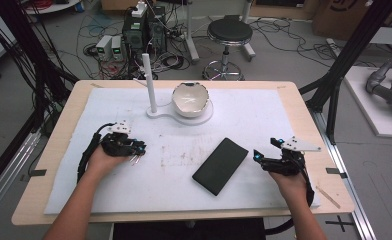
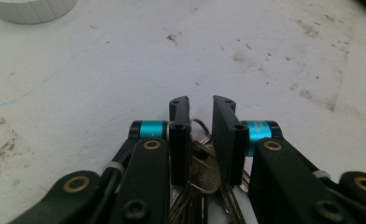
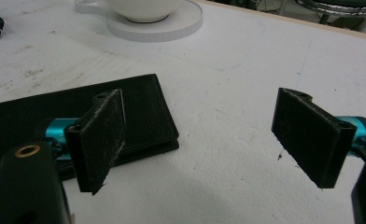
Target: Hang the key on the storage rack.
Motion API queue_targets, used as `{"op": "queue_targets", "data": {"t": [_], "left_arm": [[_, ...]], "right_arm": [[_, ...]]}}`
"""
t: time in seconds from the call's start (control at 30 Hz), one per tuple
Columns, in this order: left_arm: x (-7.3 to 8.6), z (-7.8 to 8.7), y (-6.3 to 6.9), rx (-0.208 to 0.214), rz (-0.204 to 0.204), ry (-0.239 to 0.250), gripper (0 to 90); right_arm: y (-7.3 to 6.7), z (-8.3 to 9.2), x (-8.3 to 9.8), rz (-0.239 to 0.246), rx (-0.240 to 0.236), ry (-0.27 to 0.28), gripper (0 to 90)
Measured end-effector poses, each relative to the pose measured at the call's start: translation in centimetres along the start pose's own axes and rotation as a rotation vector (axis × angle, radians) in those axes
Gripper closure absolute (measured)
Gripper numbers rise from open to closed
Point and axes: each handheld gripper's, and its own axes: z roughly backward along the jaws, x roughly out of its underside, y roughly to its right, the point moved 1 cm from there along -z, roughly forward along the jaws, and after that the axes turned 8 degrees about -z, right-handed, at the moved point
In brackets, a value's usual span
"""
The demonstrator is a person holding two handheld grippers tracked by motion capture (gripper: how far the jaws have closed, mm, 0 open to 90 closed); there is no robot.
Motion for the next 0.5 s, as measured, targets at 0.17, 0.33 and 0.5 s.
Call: {"op": "queue_targets", "data": {"t": [0.17,0.33,0.5], "left_arm": [[-0.2,0.0,0.4,0.016,-0.027,-0.005,87.7],[-0.4,1.1,0.3,0.015,0.003,0.062,87.9],[-0.6,2.8,0.0,0.013,0.051,0.158,87.9]], "right_arm": [[-0.1,0.0,0.0,0.005,0.000,0.000,18.1],[-0.1,0.0,0.0,0.001,-0.001,-0.001,18.0],[-0.1,-0.1,0.0,0.002,-0.004,-0.004,18.1]]}}
